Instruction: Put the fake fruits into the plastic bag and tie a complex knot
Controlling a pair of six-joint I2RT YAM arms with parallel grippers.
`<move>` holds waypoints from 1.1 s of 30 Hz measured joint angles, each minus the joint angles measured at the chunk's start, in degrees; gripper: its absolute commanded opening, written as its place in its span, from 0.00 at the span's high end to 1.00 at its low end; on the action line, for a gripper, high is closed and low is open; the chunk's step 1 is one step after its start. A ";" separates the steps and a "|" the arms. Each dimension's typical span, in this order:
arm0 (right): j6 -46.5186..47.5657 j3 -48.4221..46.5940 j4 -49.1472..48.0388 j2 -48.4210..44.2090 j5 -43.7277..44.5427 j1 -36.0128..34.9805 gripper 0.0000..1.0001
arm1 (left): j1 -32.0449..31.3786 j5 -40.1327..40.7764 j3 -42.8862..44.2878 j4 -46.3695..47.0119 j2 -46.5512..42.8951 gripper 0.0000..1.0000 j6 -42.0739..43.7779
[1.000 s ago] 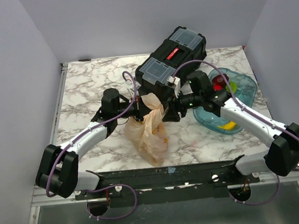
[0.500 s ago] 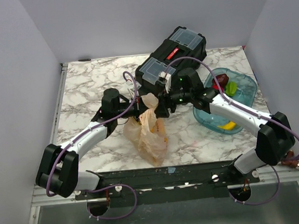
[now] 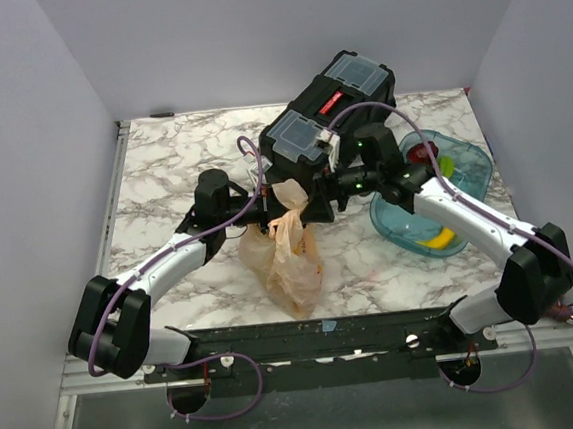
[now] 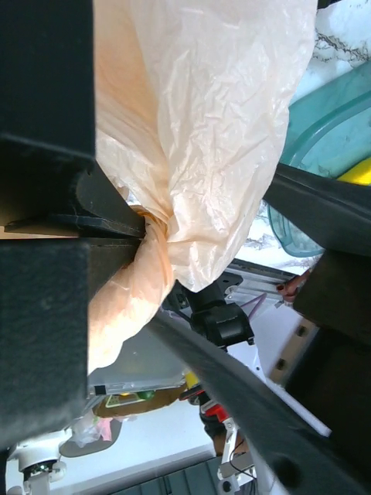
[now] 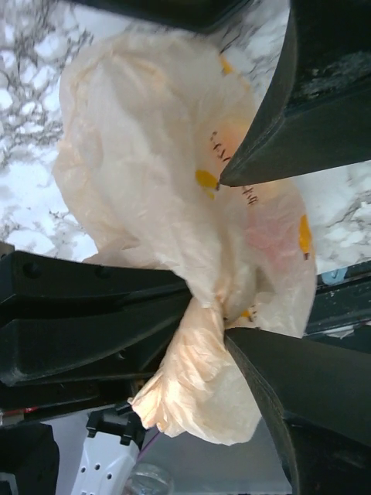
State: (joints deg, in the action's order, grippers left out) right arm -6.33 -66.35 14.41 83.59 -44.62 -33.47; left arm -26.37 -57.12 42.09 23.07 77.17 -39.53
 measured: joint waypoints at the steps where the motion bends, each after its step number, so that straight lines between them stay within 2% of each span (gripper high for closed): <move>1: 0.50 0.00 1.03 -0.94 -0.31 1.09 0.23 | 0.00 -0.07 0.00 0.00 0.00 1.00 -0.02; 3: 1.68 0.00 3.32 -3.10 -0.92 2.89 0.28 | 0.00 -0.20 0.00 0.00 0.02 1.00 -0.04; 7: 3.98 0.17 7.30 -7.13 -1.84 4.02 0.47 | 0.00 -0.39 0.00 0.02 0.44 1.00 -0.20; 11: 5.77 2.05 8.87 -8.35 -2.91 3.91 0.56 | 0.00 -0.44 0.00 0.02 0.76 1.00 -0.24; 18: 4.76 5.70 8.37 -5.95 -3.48 3.87 0.56 | 0.00 -0.52 0.00 0.02 0.79 1.00 -0.24; 28: -0.44 6.10 0.79 -2.91 -6.95 3.52 0.54 | 0.00 -0.55 0.00 0.07 0.92 1.00 -0.26; 31: -1.16 6.05 -0.68 -2.58 -8.02 3.13 0.58 | 0.00 -0.57 0.00 0.28 1.11 1.00 -0.48; 33: -1.25 6.01 -1.33 -2.21 -8.81 2.95 0.65 | 0.00 -0.57 0.00 0.66 1.25 1.00 -0.76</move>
State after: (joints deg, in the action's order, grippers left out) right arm -7.57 -60.34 13.08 81.38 -53.43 -30.52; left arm -26.37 -57.69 42.09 23.73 78.41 -40.29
